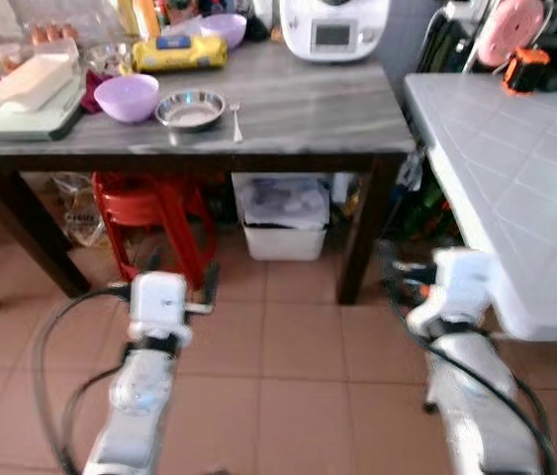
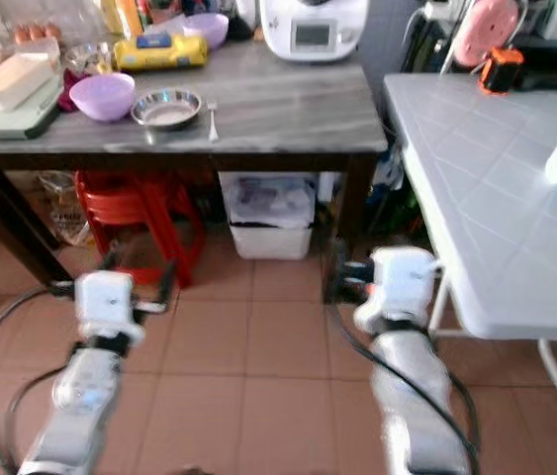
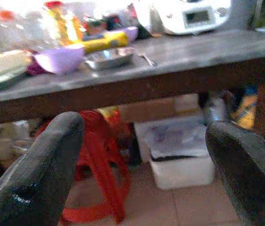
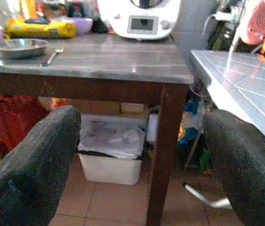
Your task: Setting the table
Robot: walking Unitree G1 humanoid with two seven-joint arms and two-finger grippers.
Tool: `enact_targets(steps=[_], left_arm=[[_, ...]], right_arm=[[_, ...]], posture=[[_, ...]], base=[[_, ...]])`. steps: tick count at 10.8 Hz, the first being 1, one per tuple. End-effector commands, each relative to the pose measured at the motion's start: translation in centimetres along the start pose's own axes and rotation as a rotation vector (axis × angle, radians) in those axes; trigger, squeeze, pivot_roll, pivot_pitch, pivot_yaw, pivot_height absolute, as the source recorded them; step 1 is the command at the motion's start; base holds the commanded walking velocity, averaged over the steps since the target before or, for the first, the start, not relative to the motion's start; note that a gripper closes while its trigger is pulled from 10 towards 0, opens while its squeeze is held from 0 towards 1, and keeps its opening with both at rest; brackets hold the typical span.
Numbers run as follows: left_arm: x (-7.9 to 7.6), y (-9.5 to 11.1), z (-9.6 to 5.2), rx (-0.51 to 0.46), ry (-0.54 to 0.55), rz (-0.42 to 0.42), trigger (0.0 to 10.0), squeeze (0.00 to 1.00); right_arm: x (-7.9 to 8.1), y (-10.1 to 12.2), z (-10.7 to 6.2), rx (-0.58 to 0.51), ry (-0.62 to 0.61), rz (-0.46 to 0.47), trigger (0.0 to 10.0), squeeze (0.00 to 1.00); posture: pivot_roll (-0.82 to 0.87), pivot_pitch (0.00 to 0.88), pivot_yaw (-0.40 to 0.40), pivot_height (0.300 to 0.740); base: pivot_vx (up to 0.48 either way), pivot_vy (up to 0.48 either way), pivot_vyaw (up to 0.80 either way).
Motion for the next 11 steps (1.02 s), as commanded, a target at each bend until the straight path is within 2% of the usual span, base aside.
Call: enact_targets(steps=[1, 11], left_arm=[[-0.51, 0.23, 0.13, -0.004, -0.02, -0.005, 10.0, 0.0], [-0.54, 0.05, 0.05, 0.002, -0.018, 0.004, 10.0, 0.0]], right_arm=[[-0.64, -0.06, -0.02, 0.005, -0.02, -0.014, 10.0, 0.0], [-0.3, -0.11, 0.56, 0.006, -0.002, -0.025, 10.0, 0.0]], posture=[[-0.04, 0.108, 0.044, 0.74], [-0.02, 0.102, 0.031, 0.74]], base=[[0.0, -0.311, 0.0], [0.0, -0.303, 0.0]])
Point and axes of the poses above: a point about 5 cm out from each wrist's last joint towards the gripper, its own z axis pointing out of the wrist towards the gripper, its own y axis along the axis of the wrist's last joint, x = y × z, the point moved 3 cm from there along z, pointing out of the wrist towards the gripper, and after that the axes turned 7 degrees about z, right-handed, at the moved point
